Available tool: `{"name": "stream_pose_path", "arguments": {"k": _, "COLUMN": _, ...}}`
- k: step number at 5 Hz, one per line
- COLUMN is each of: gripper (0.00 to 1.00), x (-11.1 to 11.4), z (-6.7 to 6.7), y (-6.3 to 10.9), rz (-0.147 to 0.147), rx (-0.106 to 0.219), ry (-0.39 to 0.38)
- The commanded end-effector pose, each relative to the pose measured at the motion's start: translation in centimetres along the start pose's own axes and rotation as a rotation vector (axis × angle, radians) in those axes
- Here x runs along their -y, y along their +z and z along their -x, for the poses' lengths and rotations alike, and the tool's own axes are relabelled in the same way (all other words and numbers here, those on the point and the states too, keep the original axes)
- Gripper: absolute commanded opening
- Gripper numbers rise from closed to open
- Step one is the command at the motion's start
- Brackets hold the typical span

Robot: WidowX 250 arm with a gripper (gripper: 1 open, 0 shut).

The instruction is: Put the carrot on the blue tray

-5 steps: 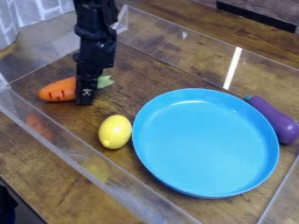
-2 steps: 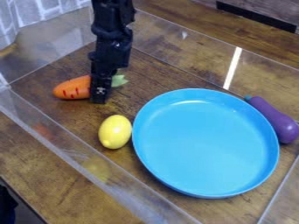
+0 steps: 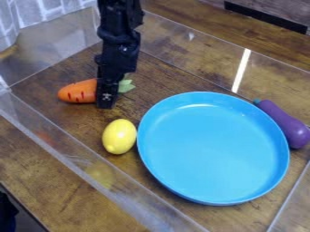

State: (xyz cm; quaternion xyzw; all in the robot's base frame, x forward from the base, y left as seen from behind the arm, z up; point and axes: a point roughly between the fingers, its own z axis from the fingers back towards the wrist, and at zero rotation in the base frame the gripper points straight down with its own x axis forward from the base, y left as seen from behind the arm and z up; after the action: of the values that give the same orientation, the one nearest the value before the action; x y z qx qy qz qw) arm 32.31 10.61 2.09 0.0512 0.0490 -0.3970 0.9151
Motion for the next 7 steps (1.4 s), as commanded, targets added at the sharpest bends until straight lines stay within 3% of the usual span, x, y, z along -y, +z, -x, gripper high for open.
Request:
{"name": "stream_pose_path", "arguments": {"k": 1, "gripper": 0.00, "x": -0.9, "z": 1.7, "y": 1.4, "rz": -0.040, "rx": 0.023, "ry": -0.026}}
{"name": "stream_pose_path", "arguments": {"k": 4, "gripper": 0.00, "x": -4.9, "z": 1.7, "y": 0.4, "rz": -0.055, "rx": 0.029, "ry": -0.103}}
{"name": "stream_pose_path", "arguments": {"k": 6, "gripper": 0.00, "x": -3.4, "z": 0.7, "y": 0.3, "rz": -0.060, "rx": 0.034, "ry": -0.079}}
{"name": "stream_pose_path", "arguments": {"k": 7, "gripper": 0.00, "x": -3.4, "z": 1.1, "y": 0.0, "rz": -0.067, "rx": 0.038, "ry": -0.086}}
